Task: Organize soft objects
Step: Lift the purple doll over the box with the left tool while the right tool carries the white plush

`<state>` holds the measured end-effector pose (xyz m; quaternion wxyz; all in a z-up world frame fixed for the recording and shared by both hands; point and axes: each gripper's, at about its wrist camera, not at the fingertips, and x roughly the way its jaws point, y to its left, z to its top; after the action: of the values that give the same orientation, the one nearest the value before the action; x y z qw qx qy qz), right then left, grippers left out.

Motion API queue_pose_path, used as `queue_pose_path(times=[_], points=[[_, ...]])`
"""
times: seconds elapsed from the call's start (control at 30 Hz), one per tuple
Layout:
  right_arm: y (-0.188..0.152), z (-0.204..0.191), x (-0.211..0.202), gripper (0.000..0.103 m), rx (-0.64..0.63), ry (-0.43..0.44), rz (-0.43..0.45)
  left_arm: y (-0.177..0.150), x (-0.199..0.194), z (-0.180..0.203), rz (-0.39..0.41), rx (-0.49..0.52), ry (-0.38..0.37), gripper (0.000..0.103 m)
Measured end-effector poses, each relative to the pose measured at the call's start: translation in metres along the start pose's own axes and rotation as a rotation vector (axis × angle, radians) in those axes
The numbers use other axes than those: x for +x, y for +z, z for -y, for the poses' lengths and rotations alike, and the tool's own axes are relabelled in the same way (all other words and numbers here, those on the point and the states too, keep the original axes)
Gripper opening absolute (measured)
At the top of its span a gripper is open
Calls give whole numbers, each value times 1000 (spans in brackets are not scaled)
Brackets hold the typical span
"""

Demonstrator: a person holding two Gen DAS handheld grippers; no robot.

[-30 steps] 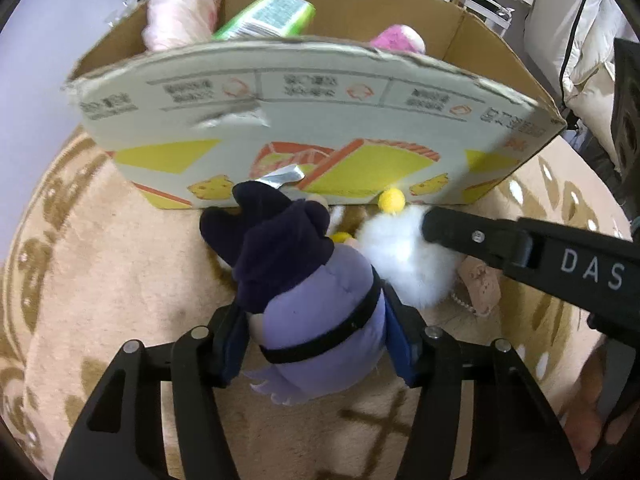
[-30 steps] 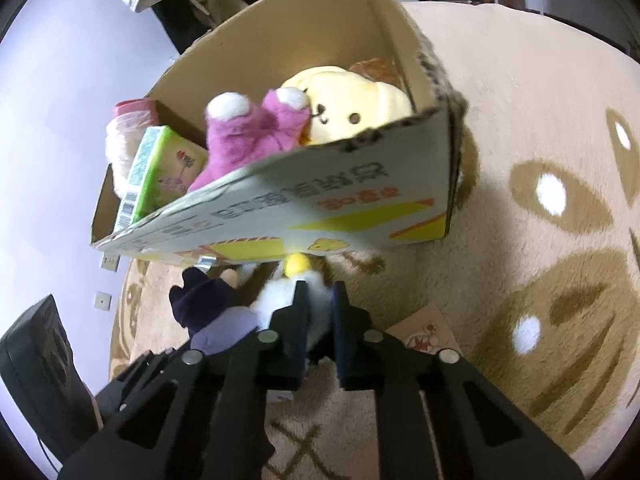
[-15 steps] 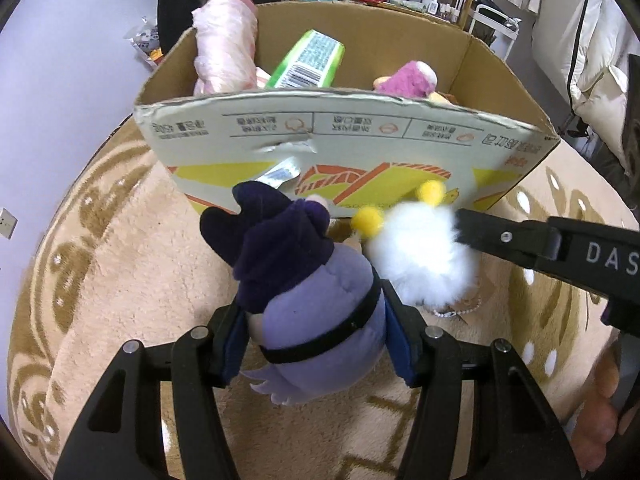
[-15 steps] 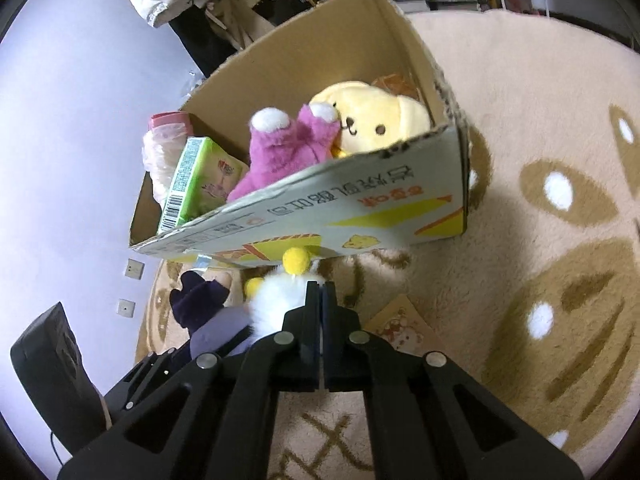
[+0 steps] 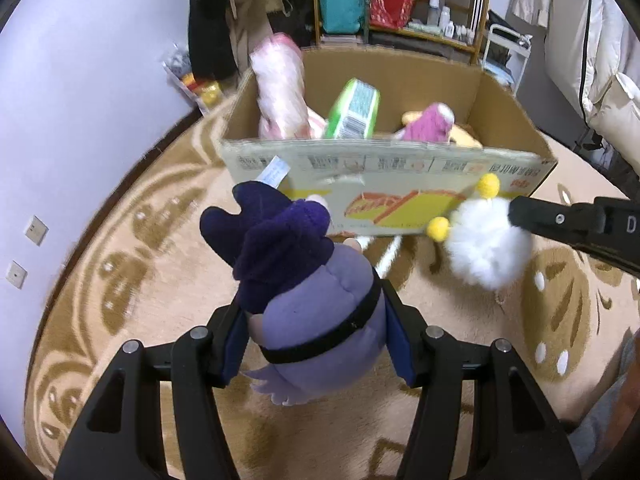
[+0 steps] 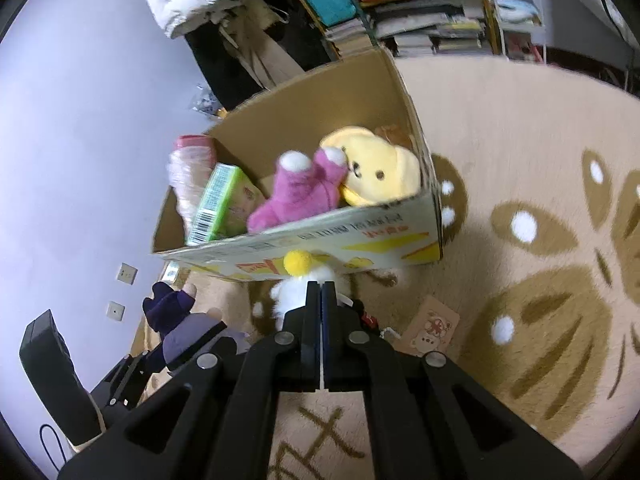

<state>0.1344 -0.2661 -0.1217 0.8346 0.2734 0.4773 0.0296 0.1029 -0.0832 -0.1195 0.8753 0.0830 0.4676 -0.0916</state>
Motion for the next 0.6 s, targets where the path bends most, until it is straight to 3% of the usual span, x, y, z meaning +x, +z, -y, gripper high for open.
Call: queue_pose_path(times=[0.33, 0.6], points=[[9, -24, -68, 1, -85, 12, 132, 20, -63, -2, 190, 19, 43, 58], [29, -40, -90, 1, -154, 36, 247, 55, -76, -9, 269, 26, 61, 58]])
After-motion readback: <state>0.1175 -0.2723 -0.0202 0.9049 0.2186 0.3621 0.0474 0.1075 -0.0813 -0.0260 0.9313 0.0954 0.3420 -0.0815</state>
